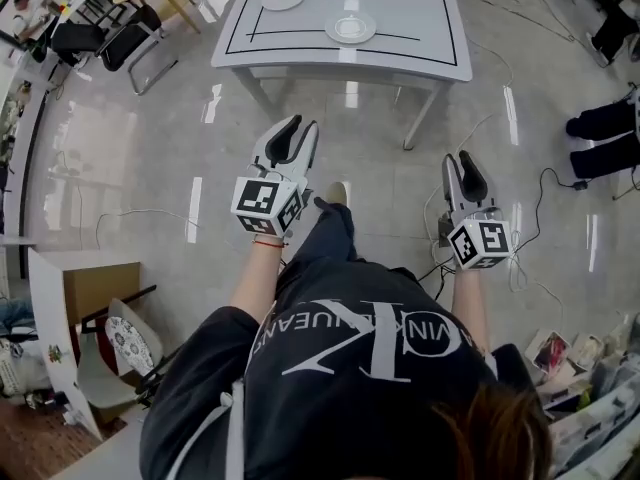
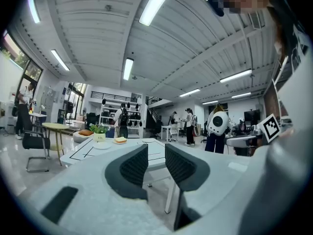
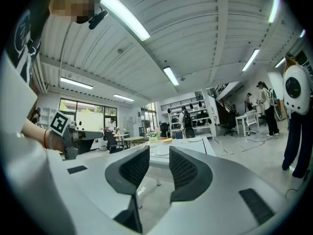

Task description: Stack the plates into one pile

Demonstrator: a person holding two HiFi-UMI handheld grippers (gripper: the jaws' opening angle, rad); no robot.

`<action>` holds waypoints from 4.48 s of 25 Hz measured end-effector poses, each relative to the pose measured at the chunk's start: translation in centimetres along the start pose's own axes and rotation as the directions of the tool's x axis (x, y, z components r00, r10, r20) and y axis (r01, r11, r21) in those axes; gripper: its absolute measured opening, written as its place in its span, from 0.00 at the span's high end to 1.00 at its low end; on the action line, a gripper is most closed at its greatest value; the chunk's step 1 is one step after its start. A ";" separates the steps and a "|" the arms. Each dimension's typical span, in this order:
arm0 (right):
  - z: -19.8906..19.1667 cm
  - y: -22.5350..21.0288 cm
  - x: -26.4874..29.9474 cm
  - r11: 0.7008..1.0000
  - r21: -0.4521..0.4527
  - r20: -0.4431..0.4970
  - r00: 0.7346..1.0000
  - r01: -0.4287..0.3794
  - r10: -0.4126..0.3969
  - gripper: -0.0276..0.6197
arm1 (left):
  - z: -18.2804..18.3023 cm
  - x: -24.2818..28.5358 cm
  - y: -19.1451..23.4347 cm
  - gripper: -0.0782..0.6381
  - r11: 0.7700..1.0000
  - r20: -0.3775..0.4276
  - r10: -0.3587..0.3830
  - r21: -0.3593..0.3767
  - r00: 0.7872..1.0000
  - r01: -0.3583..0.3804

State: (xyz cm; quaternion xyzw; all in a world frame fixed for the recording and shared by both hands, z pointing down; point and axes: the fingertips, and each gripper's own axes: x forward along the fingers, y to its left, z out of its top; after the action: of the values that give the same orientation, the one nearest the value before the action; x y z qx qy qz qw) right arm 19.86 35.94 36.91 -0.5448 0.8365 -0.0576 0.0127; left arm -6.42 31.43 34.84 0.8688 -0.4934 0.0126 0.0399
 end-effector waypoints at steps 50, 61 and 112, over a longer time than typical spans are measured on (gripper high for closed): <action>1.7 -26.8 41.6 0.991 0.084 -0.186 0.979 0.102 -0.085 0.79 | 0.2 51.4 10.7 0.76 0.947 -0.144 -0.312 -0.123 0.939 0.296; -0.6 -34.6 50.3 0.993 0.113 -0.332 0.943 0.030 0.010 0.79 | -2.8 60.2 11.7 0.76 0.959 -0.241 -0.249 -0.194 0.938 0.205; -6.4 -46.3 65.1 0.981 0.151 -0.587 0.809 0.118 -0.007 0.86 | -12.1 77.8 14.0 0.76 0.955 -0.621 -0.119 -0.284 0.775 -0.081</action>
State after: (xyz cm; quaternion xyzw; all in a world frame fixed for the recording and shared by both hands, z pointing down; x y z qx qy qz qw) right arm 35.04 -41.51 51.08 -0.5245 0.7728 -0.2978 -0.1975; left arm 21.69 -41.29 52.40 0.8030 -0.4386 0.2292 0.3322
